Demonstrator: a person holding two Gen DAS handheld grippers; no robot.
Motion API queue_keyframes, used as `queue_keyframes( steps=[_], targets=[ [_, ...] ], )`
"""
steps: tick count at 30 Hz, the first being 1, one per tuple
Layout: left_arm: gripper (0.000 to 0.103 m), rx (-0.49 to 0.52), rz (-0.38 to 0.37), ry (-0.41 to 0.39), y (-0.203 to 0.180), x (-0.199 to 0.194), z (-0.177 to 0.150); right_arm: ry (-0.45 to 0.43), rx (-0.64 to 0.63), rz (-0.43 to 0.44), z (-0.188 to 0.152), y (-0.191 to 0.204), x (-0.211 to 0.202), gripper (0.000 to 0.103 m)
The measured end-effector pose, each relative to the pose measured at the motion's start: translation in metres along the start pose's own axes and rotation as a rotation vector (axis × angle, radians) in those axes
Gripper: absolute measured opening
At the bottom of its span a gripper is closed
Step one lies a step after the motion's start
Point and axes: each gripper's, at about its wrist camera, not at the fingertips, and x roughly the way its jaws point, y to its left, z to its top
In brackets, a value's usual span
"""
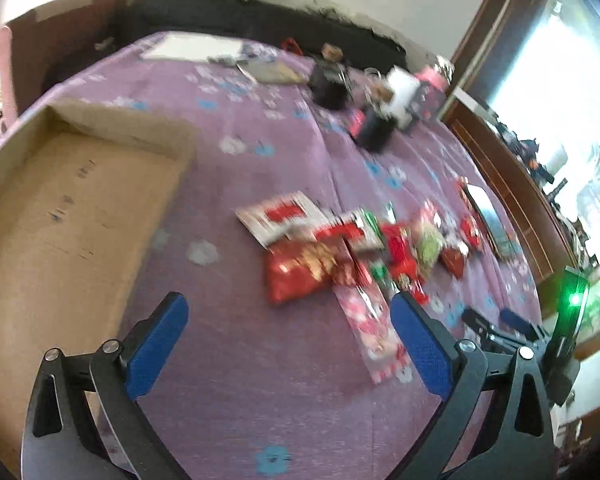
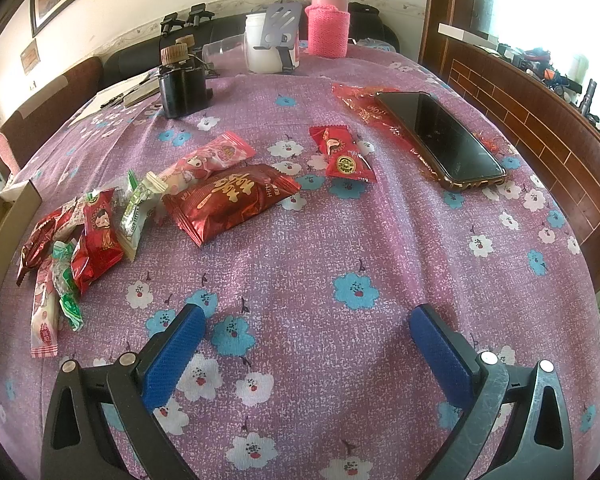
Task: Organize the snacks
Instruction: 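Move both tools toward the pile of snacks on the tablecloth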
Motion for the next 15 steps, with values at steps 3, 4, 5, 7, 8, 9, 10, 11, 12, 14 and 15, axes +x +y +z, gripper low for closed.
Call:
queue_keyframes(
  steps=[3, 4, 5, 7, 8, 9, 10, 11, 12, 14, 15],
  targets=[
    [0.102, -0.005, -0.041, -0.074, 0.003, -0.023, -0.003, 0.0, 0.0, 0.0, 0.0, 0.0, 0.0, 0.103],
    [0.102, -0.006, -0.061, -0.087, 0.002, -0.029, -0.005, 0.0, -0.001, -0.001, 0.0, 0.0, 0.0, 0.103],
    [0.102, -0.004, -0.073, -0.056, 0.001, -0.029, -0.008, 0.0, -0.001, -0.001, 0.0, 0.0, 0.001, 0.103],
    [0.098, 0.026, -0.063, 0.038, -0.002, -0.026, -0.011, 0.001, -0.013, 0.002, 0.002, 0.001, 0.002, 0.103],
    [0.095, 0.041, -0.065, 0.054, -0.003, -0.028, -0.014, 0.003, -0.027, 0.013, 0.002, 0.001, 0.003, 0.103],
    [0.094, 0.043, -0.069, 0.05, -0.003, -0.033, -0.018, 0.01, -0.047, 0.03, 0.002, 0.001, 0.002, 0.103],
    [0.095, 0.035, -0.069, 0.041, 0.0, -0.039, -0.02, 0.023, -0.065, 0.05, 0.002, -0.001, 0.002, 0.103],
    [0.095, 0.028, -0.068, 0.036, 0.002, -0.042, -0.021, 0.028, -0.064, 0.063, 0.002, 0.0, 0.004, 0.103],
    [0.095, 0.019, -0.063, 0.024, 0.004, -0.048, -0.021, 0.03, -0.057, 0.083, 0.001, -0.003, 0.002, 0.103],
    [0.095, 0.008, -0.058, 0.009, 0.008, -0.055, -0.02, 0.052, -0.045, 0.09, -0.003, -0.009, -0.005, 0.103],
    [0.095, 0.002, -0.062, 0.016, 0.01, -0.058, -0.021, 0.07, -0.052, 0.071, -0.004, -0.008, -0.005, 0.103]
  ],
)
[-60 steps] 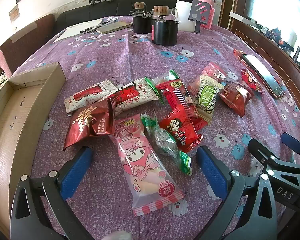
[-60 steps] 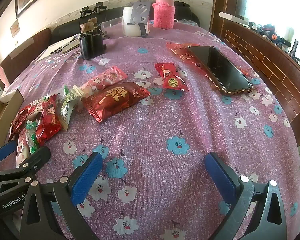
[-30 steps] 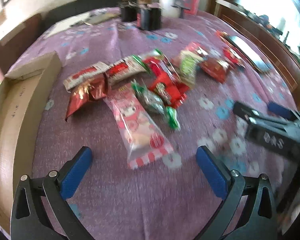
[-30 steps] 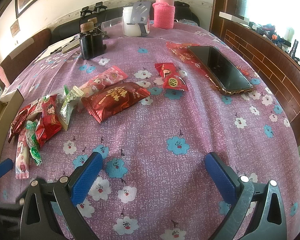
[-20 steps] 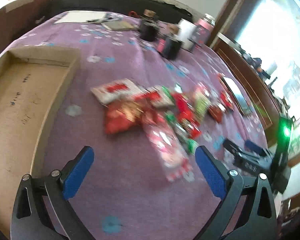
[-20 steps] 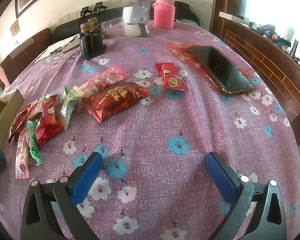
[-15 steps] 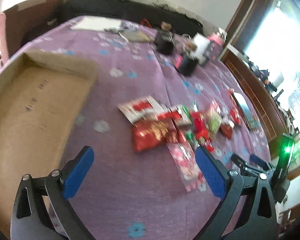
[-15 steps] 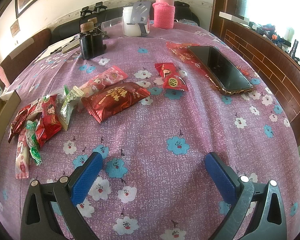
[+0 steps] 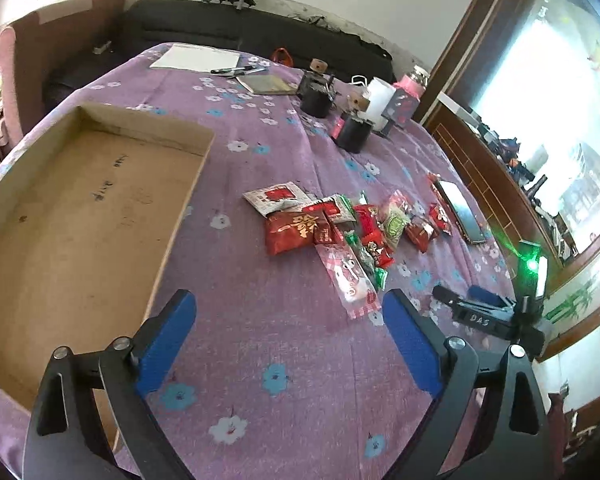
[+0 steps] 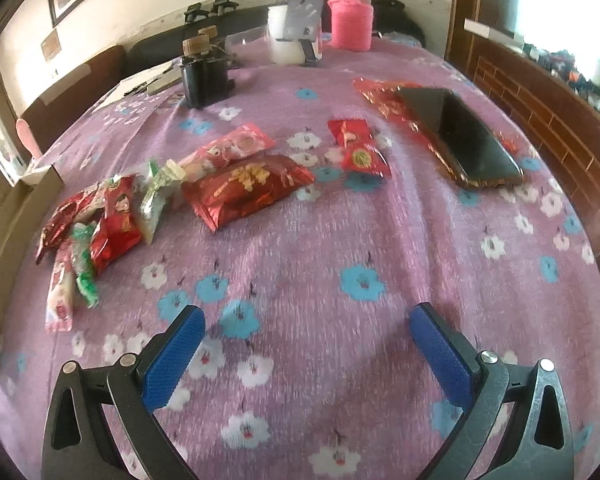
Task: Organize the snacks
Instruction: 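Move both tools toward the pile of snacks on the tablecloth, then grasp the pink cartoon snack bag with the right tool while the left grasps a dark red bag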
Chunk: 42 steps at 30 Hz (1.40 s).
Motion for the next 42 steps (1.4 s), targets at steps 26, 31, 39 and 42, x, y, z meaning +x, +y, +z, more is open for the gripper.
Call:
queue_keyframes(
  steps=[26, 31, 39, 42],
  targets=[
    [0.088, -0.022, -0.069, -0.011, 0.039, -0.046, -0.019, 0.012, -0.164, 0.283, 0.0, 0.155, -0.007, 0.055],
    [0.081, 0.022, -0.02, 0.025, 0.031, -0.023, 0.001, 0.019, -0.145, 0.292, -0.001, 0.149, -0.007, 0.028],
    [0.081, 0.347, 0.097, 0.096, -0.033, 0.047, 0.017, 0.032, -0.152, 0.289, -0.032, 0.112, -0.03, 0.028],
    [0.081, 0.463, 0.164, 0.088, -0.049, 0.072, 0.022, 0.043, -0.144, 0.308, -0.04, 0.098, -0.037, 0.028]
  ],
)
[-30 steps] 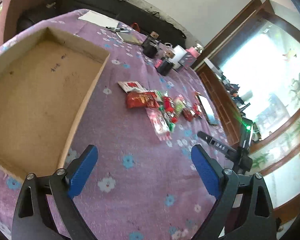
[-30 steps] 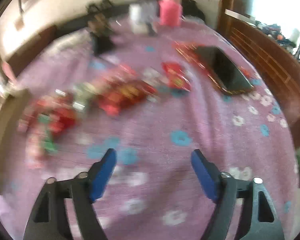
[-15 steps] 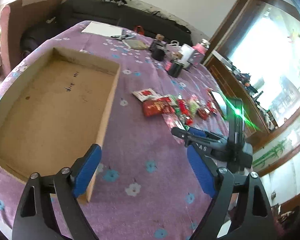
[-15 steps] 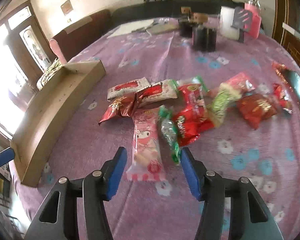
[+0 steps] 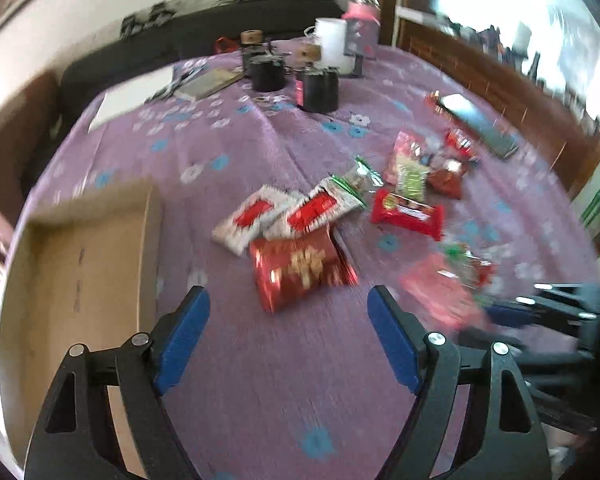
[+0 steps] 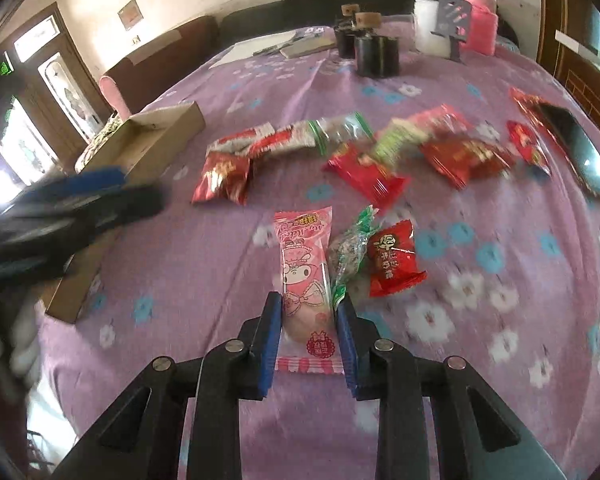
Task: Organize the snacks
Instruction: 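Grasp the pink cartoon snack bag with the right tool while the left grasps a dark red bag, then carry the pink bag and dark red bag with both tools over the cardboard box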
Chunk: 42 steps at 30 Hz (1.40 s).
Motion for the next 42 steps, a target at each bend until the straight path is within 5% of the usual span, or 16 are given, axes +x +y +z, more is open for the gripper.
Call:
queue_keyframes(
  steps=[4, 8, 9, 12, 13, 24, 29, 32, 40, 42],
  targets=[
    [0.081, 0.046, 0.044, 0.024, -0.003, 0.028, 0.012, -0.003, 0.013, 0.022, -0.008, -0.012, -0.006, 0.028],
    [0.081, -0.005, 0.01, 0.086, -0.001, 0.05, 0.013, -0.011, 0.007, 0.041, -0.009, -0.014, -0.007, 0.031],
    [0.076, -0.016, 0.008, 0.101, -0.003, 0.051, 0.011, -0.013, 0.004, 0.04, -0.009, -0.013, -0.007, 0.031],
    [0.021, -0.04, -0.07, 0.097, -0.007, 0.044, 0.008, -0.022, 0.002, 0.051, -0.01, -0.013, -0.007, 0.032],
    [0.015, -0.043, -0.067, 0.103, -0.008, 0.042, 0.007, -0.025, 0.005, 0.059, -0.01, -0.013, -0.007, 0.032],
    [0.015, -0.127, -0.194, 0.038, -0.003, 0.002, -0.014, -0.068, 0.005, 0.104, -0.008, -0.009, -0.014, 0.032],
    [0.015, -0.184, -0.236, -0.009, 0.011, -0.029, -0.031, -0.159, 0.004, 0.155, -0.007, -0.004, -0.031, 0.032],
    [0.015, -0.216, -0.255, -0.038, 0.021, -0.045, -0.041, -0.183, 0.003, 0.19, -0.003, -0.002, -0.033, 0.039],
    [0.015, -0.273, -0.253, -0.059, 0.038, -0.06, -0.065, -0.064, -0.054, 0.033, -0.001, 0.012, 0.005, 0.044],
    [0.015, -0.291, -0.241, -0.063, 0.046, -0.064, -0.07, -0.056, -0.07, -0.005, 0.0, 0.016, 0.01, 0.031]
  ],
)
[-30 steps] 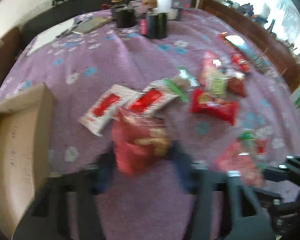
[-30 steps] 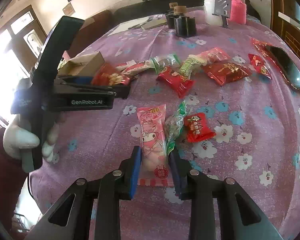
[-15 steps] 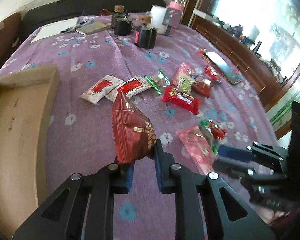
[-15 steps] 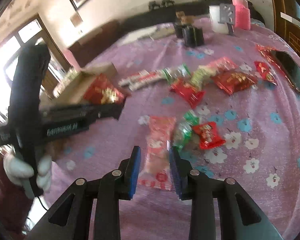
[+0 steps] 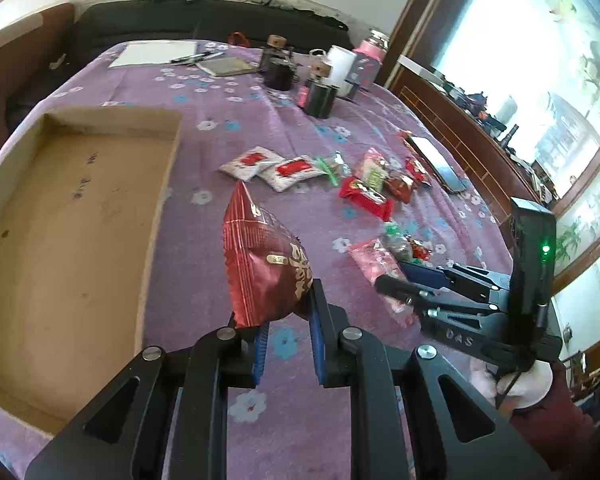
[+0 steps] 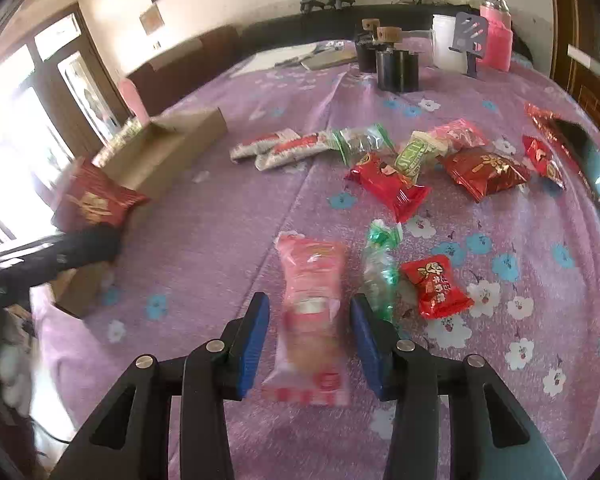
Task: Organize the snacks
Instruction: 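Carry the pink bag and dark red bag with both tools over the cardboard box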
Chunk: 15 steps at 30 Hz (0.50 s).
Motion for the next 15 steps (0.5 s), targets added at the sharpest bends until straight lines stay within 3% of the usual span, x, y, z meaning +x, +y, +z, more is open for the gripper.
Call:
queue_keyframes(
  steps=[1, 7, 11, 15],
  targets=[
    [0.015, -0.008, 0.002, -0.008, 0.004, -0.004, -0.001, 0.002, -0.006, -0.011, 0.001, 0.002, 0.0, 0.025],
    [0.016, -0.063, 0.027, -0.047, 0.038, -0.029, -0.005, -0.058, -0.051, -0.016, 0.005, 0.02, -0.03, 0.025],
    [0.016, -0.103, 0.073, -0.057, 0.068, -0.041, -0.004, -0.118, -0.065, 0.054, 0.019, 0.039, -0.057, 0.024],
    [0.016, -0.153, 0.119, -0.064, 0.101, -0.05, 0.005, -0.118, -0.064, 0.16, 0.047, 0.065, -0.057, 0.024]
  ],
)
